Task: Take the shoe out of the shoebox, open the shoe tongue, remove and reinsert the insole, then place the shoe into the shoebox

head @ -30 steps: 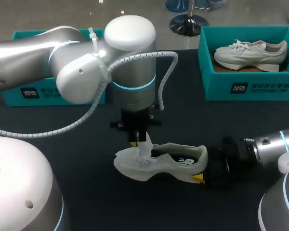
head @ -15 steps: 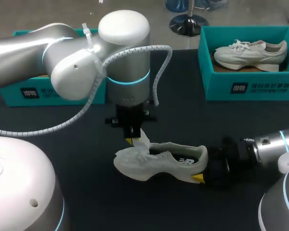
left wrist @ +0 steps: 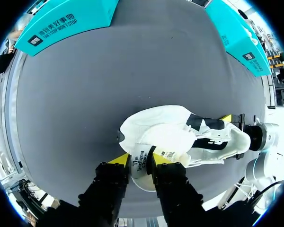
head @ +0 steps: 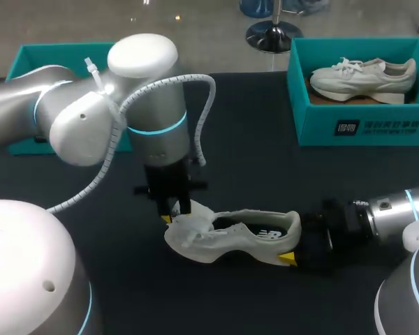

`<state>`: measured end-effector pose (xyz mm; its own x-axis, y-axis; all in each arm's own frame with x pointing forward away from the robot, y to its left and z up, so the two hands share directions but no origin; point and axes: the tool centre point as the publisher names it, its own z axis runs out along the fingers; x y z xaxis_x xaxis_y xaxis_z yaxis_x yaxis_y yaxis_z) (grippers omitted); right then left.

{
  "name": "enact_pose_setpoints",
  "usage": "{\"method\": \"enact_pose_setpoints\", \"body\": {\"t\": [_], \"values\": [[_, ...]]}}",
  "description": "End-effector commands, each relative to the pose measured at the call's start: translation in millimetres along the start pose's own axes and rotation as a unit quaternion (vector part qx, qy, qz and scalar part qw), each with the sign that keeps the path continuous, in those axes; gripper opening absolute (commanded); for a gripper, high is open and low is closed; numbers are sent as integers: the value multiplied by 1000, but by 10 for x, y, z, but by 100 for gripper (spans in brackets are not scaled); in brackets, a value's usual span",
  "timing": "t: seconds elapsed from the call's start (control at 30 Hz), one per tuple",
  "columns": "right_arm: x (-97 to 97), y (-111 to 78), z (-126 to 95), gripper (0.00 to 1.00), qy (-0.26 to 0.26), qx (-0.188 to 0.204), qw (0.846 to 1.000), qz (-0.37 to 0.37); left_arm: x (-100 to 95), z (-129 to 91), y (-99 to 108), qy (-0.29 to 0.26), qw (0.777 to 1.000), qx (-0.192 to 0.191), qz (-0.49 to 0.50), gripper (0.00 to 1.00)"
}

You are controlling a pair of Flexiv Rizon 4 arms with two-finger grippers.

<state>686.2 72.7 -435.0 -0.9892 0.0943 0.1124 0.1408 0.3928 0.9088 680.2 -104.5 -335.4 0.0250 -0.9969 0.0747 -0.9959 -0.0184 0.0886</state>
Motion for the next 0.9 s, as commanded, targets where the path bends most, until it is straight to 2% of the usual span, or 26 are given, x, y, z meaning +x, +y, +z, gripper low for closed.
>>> {"method": "enact_pose_setpoints", "body": {"t": [0.03, 0.1, 0.23, 0.37, 0.4, 0.47, 0.53, 0.57, 0.63, 0.67, 0.8, 0.9], "values": [[20, -78, 24, 0, 0, 2, 1000, 1, -67, 25, -15, 31, 1000, -6, 1, 50], [20, -78, 24, 0, 0, 2, 1000, 1, -65, 22, -14, 34, 999, -8, 4, 51], [20, -78, 24, 0, 0, 2, 1000, 1, -48, 4, 9, 39, 999, -10, 10, 33], [20, -78, 24, 0, 0, 2, 1000, 1, -45, -38, 30, 42, 999, -13, 15, 29], [20, -78, 24, 0, 0, 2, 1000, 1, -42, -68, 25, 47, 999, -13, 19, 31], [20, -78, 24, 0, 0, 2, 1000, 1, -22, -146, 2, 56, 998, -8, 27, 46], [20, -78, 24, 0, 0, 2, 1000, 1, 16, -253, -18, 64, 997, -3, 41, 49], [20, -78, 24, 0, 0, 2, 1000, 1, 41, -310, -28, 67, 996, -1, 53, 63], [20, -78, 24, 0, 0, 2, 1000, 1, 102, -412, -45, 72, 994, -3, 82, 84], [20, -78, 24, 0, 0, 2, 1000, 1, 132, -464, -54, 73, 992, -1, 99, 100], [20, -78, 24, 0, 0, 2, 1000, 1, 260, -647, -85, 73, 980, 5, 187, 100], [20, -78, 24, 0, 0, 2, 1000, 1, 367, -761, -109, 76, 958, 5, 276, 100]]}}
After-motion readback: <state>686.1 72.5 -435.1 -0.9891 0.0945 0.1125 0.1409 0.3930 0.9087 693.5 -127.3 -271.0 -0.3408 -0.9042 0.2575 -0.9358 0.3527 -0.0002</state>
